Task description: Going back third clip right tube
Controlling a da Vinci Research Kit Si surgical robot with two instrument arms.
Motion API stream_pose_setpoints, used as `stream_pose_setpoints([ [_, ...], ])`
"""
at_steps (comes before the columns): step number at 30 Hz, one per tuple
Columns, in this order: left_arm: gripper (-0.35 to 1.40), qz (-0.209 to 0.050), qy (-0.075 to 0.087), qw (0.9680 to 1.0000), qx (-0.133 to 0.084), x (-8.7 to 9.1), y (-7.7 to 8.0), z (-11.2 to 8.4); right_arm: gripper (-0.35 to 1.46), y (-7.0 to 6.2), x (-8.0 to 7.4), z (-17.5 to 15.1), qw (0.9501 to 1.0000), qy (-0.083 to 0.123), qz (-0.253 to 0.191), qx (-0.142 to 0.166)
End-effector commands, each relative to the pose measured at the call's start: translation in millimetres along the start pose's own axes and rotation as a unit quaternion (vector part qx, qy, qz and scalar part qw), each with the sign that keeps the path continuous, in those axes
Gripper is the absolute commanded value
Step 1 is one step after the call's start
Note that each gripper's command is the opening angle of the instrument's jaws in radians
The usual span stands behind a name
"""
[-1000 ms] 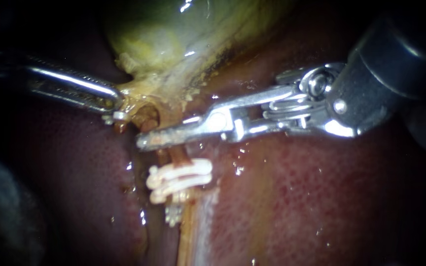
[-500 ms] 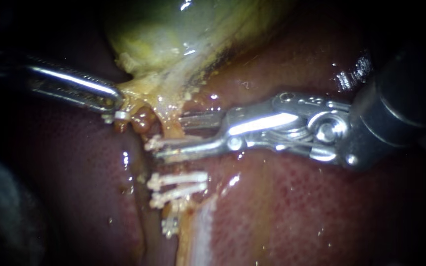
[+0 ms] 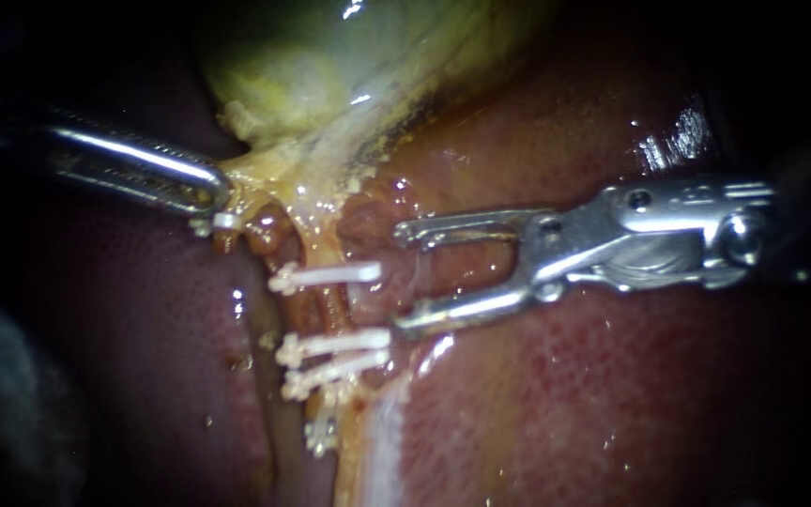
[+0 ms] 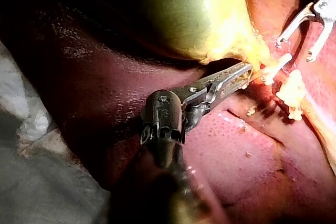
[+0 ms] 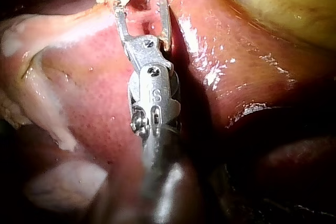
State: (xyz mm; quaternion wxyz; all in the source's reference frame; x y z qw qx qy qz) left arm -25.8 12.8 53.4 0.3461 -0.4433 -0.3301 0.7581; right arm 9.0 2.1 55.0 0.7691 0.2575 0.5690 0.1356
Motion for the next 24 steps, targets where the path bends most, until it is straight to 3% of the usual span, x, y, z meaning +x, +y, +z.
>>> stream_pose_setpoints([
  [1,-0.35,0.000,0.000,1.0000,0.000,0.0,0.0,0.0,0.50,-0.1,-0.1,-0.4,1.0000,0.000,-0.009,0.002],
  [8,-0.35,0.000,0.000,1.0000,0.000,0.0,0.0,0.0,0.50,-0.9,-0.7,-2.9,0.9994,-0.001,-0.034,0.007],
  [16,-0.35,0.001,0.001,1.0000,0.002,-0.3,-0.4,0.6,0.50,-1.7,0.5,-5.5,0.9994,0.005,-0.031,-0.016],
  [24,-0.35,0.004,0.002,1.0000,0.007,-0.8,-2.3,4.2,0.50,-1.9,0.6,-5.9,0.9994,0.005,-0.030,-0.017],
])
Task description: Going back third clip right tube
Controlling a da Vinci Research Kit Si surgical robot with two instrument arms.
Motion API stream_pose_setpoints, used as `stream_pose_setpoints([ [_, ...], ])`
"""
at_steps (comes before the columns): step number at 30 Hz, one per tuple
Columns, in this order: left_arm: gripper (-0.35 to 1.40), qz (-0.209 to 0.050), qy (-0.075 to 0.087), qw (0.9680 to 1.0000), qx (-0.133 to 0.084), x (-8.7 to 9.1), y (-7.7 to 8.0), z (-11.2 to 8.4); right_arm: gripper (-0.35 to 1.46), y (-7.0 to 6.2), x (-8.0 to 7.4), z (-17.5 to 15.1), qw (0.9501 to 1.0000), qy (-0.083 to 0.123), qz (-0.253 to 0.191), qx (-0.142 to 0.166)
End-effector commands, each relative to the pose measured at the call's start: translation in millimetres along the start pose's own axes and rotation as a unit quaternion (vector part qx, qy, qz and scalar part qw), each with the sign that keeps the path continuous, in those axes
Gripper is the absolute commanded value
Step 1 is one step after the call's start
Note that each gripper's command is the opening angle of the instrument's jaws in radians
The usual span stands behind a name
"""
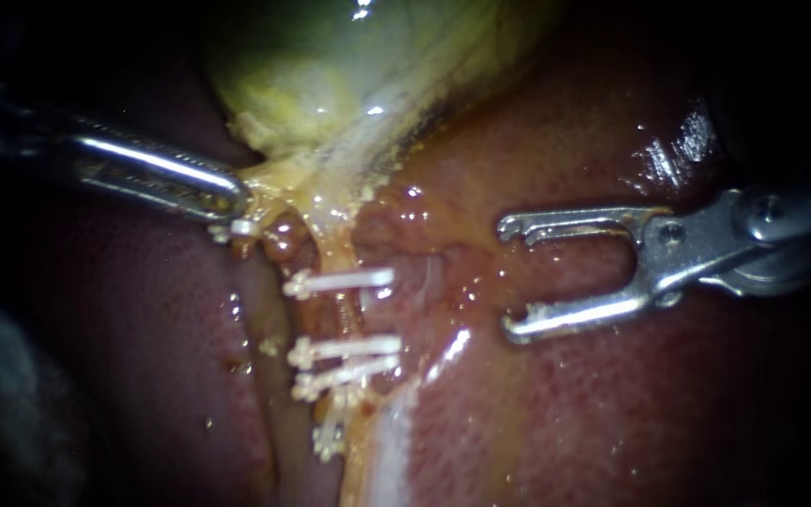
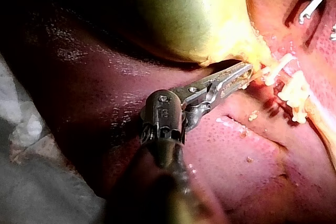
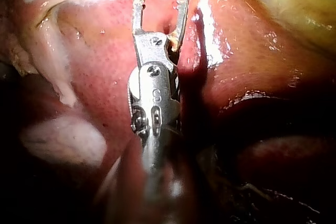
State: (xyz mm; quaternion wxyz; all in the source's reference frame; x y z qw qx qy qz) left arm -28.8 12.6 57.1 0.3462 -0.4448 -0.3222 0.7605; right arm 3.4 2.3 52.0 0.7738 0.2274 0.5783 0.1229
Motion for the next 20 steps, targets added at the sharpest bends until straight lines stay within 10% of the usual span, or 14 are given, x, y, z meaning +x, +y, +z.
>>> stream_pose_setpoints([
  [1,-0.35,0.001,0.000,1.0000,-0.001,-0.2,-0.3,0.7,0.50,-0.1,-0.1,0.0,1.0000,-0.002,-0.001,-0.001],
  [20,-0.35,0.006,-0.008,0.9999,-0.003,-1.5,-1.7,4.0,0.50,-0.6,0.0,-0.1,1.0000,-0.002,-0.001,-0.001],
])
